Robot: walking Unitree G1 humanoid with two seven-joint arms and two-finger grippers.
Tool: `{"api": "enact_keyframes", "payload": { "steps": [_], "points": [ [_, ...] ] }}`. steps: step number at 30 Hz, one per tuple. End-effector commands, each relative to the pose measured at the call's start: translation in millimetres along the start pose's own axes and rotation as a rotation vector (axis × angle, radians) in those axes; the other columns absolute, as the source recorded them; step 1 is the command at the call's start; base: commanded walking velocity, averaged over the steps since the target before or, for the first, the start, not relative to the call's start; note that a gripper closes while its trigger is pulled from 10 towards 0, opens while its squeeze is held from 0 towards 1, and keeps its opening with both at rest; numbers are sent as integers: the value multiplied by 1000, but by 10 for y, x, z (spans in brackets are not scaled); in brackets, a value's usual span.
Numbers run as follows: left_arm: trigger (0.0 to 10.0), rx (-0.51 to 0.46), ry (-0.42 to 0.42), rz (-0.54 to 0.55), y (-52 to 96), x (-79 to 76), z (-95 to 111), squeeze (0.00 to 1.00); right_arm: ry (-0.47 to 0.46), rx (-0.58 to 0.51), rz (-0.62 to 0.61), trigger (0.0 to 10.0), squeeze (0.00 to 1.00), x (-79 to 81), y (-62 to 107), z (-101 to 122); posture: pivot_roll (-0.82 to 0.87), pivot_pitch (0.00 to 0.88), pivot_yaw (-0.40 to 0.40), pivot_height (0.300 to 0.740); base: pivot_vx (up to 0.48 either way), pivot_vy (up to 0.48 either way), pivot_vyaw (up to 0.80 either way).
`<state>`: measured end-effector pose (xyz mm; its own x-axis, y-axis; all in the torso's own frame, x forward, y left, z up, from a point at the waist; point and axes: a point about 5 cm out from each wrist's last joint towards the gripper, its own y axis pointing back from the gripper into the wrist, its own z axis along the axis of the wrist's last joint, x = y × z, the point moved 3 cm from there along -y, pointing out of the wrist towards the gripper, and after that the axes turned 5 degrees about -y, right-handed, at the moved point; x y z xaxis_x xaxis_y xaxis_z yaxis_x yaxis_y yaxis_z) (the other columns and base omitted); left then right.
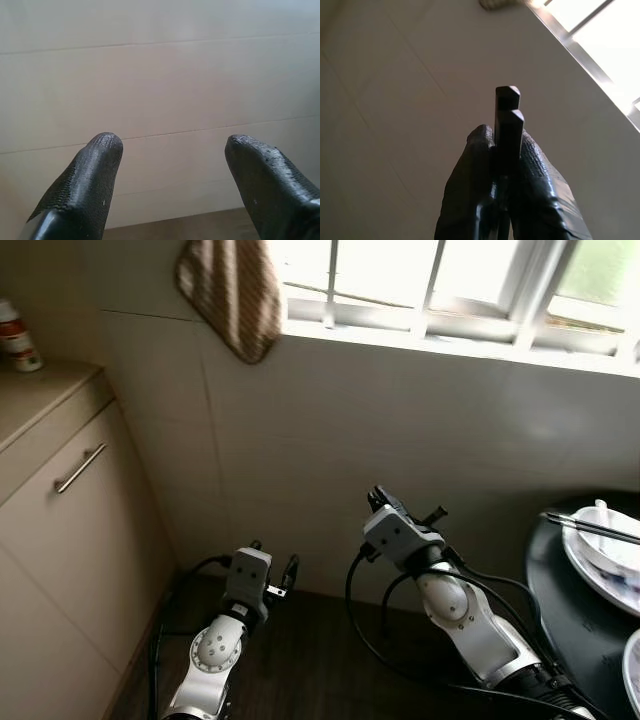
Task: Kitchen organization
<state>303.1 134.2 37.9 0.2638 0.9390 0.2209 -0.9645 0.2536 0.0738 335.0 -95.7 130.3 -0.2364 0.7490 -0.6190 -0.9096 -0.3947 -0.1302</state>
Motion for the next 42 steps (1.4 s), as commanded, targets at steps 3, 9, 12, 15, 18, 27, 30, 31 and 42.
{"api": "enact_keyframes", "payload": {
  "steps": [3, 9, 12, 15, 18, 27, 30, 31, 42],
  "points": [
    [10000, -38, -18, 15, -34, -8, 106, 0, -13, 36, -1, 10000, 0, -38, 49, -111, -20, 0, -62, 740, 0, 0, 800],
    [10000, -78, -37, 30, -63, 33, 246, 0, -8, 56, 6, 10000, 0, -23, 76, -176, -17, 0, -56, 740, 0, 0, 800],
    [10000, -98, -50, 43, -87, 64, 324, 0, -16, 60, 1, 10000, 0, -26, 80, -186, -16, 0, -55, 740, 0, 0, 800],
    [10000, -126, -93, 69, -132, 122, 450, 0, -31, 63, -17, 10000, 0, -46, 77, -190, -15, 0, -49, 740, 0, 0, 800],
    [10000, -162, -167, 46, -140, 93, 539, 0, -40, 73, -33, 10000, 0, -67, 85, -220, -12, 0, -46, 740, 0, 0, 800],
    [10000, -142, -166, 21, -75, 21, 492, 0, -41, 103, -38, 10000, 0, -51, 160, -316, -16, 0, -42, 740, 0, 0, 800],
    [10000, -135, -172, 27, -71, 29, 488, 0, -46, 120, -40, 10000, 0, -30, 198, -369, -14, 0, -42, 740, 0, 0, 800],
    [10000, -136, -177, 32, -71, 39, 494, 0, -49, 123, -40, 10000, 0, -25, 203, -377, -14, 0, -42, 740, 0, 0, 800],
    [10000, -106, -198, 34, -18, 60, 416, 0, -86, 140, -71, 10000, 0, -11, 213, -420, -7, 0, -39, 740, 0, 0, 336]
  ]
}}
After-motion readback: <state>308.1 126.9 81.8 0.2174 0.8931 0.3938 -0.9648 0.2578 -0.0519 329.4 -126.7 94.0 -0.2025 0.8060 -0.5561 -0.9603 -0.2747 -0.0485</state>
